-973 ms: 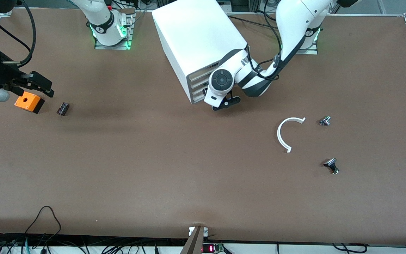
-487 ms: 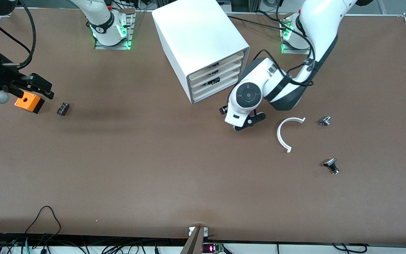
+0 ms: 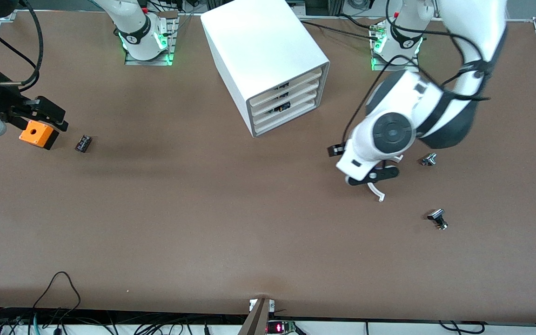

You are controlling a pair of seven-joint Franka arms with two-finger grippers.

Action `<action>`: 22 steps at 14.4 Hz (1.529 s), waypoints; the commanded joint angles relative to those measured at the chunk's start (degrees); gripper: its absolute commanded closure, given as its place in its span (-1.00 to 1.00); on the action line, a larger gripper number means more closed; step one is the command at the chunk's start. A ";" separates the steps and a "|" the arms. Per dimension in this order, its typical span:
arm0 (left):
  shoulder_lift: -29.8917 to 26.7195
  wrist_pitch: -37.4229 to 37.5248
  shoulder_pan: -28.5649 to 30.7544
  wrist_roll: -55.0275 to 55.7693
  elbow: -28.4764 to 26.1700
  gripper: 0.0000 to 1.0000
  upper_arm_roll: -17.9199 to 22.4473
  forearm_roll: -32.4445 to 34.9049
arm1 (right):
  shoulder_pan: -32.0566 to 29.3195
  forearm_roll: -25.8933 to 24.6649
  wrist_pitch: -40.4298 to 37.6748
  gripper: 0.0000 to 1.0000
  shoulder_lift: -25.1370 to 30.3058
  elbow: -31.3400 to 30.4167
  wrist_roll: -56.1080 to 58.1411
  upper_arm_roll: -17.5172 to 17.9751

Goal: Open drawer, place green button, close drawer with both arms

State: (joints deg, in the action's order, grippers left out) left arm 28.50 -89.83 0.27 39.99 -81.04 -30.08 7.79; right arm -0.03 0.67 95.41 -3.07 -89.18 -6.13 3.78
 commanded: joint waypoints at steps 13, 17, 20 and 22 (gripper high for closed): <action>-32.70 -6.73 -7.31 -45.34 -15.79 -1.00 31.58 -6.82 | -0.50 0.12 -0.32 -1.00 -1.77 1.90 -0.19 0.70; -31.59 -3.53 -7.13 -44.73 -13.99 -1.00 31.40 -6.82 | -0.50 0.12 -0.23 -1.00 -1.77 1.90 -0.37 0.70; -31.05 -0.61 -6.87 -44.64 -12.92 -1.00 31.58 -6.82 | -0.50 0.12 -0.23 -1.00 -1.77 1.90 -0.46 0.70; -30.44 -0.61 -6.60 -44.73 -12.13 -1.00 31.58 -6.82 | -0.50 0.12 -0.23 -1.00 -1.68 1.90 -0.37 0.70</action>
State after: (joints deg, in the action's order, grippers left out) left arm -3.01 -91.81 -6.34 -3.87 -95.21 1.03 0.76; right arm -0.01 0.67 95.57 -4.13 -88.76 -6.16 3.83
